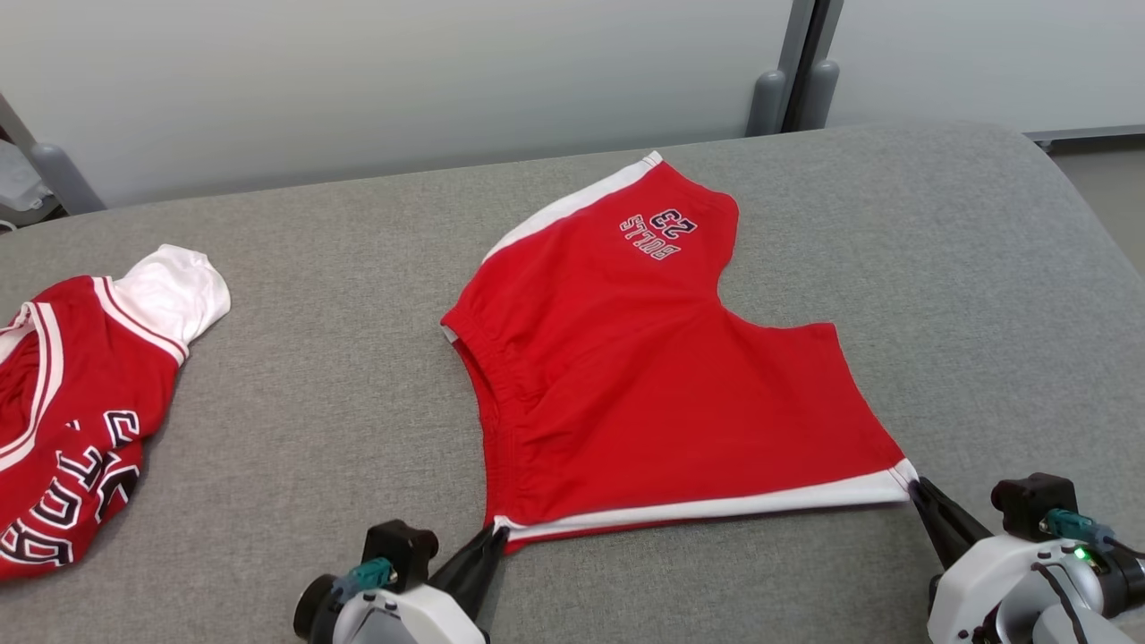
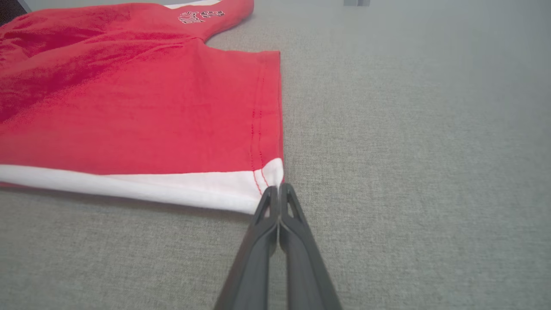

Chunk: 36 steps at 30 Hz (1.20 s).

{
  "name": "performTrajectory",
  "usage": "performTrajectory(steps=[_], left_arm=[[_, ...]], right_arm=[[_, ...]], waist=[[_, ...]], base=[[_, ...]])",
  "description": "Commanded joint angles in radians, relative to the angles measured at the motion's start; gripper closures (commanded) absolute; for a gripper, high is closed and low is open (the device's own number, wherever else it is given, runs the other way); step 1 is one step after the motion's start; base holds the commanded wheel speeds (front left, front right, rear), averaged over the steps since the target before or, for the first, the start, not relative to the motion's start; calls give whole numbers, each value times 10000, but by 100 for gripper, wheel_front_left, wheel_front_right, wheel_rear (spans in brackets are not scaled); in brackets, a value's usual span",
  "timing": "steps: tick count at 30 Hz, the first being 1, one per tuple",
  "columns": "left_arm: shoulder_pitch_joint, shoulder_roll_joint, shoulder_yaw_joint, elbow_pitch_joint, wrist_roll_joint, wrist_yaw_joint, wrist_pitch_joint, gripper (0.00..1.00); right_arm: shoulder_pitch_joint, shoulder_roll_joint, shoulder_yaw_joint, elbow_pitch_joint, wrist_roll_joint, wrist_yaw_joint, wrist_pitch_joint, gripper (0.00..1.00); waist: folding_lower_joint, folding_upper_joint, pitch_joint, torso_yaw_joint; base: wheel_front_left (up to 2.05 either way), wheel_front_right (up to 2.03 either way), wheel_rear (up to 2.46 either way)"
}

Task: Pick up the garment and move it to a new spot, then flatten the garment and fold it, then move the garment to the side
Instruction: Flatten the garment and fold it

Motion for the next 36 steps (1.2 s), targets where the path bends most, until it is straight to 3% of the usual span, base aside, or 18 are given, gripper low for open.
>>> performTrajectory(steps=[1,11,12,13,14,21,26,36], left_arm=[[111,181,403,-282,66,-71,-58,100],[493,118,154,-370,-490,-71,-58,100],[496,75,169,-304,-649,-71,-32,82],[505,14,176,-243,-866,-71,63,11],[485,-26,185,-202,-1014,-71,102,0],[453,-31,-17,-97,-1537,-71,509,0],[580,196,259,-329,-1884,-11,395,0],[1057,654,2021,-2365,-2087,1218,-42,0]], right_arm=[[104,-202,28,64,-208,-2,-62,100],[358,-95,310,791,-103,-2,-63,100],[348,-89,360,817,-65,-2,-63,90],[332,-87,388,833,-41,-2,-63,30],[317,-94,405,840,-27,-2,-63,0],[291,-194,174,711,-196,-2,-63,0],[425,-108,-627,122,-679,-2,-63,0],[1264,1011,-2609,-2067,-2216,-2,-63,0]], waist=[[0,0,-43,56],[0,0,-122,488],[0,0,-140,504],[0,0,-163,519],[0,0,-188,536],[0,0,-410,646],[0,0,-711,666],[0,0,-1149,765]], base=[[0,0,0],[0,0,0],[0,0,0],[0,0,0],[0,0,0],[0,0,0],[0,0,0],[0,0,0]])
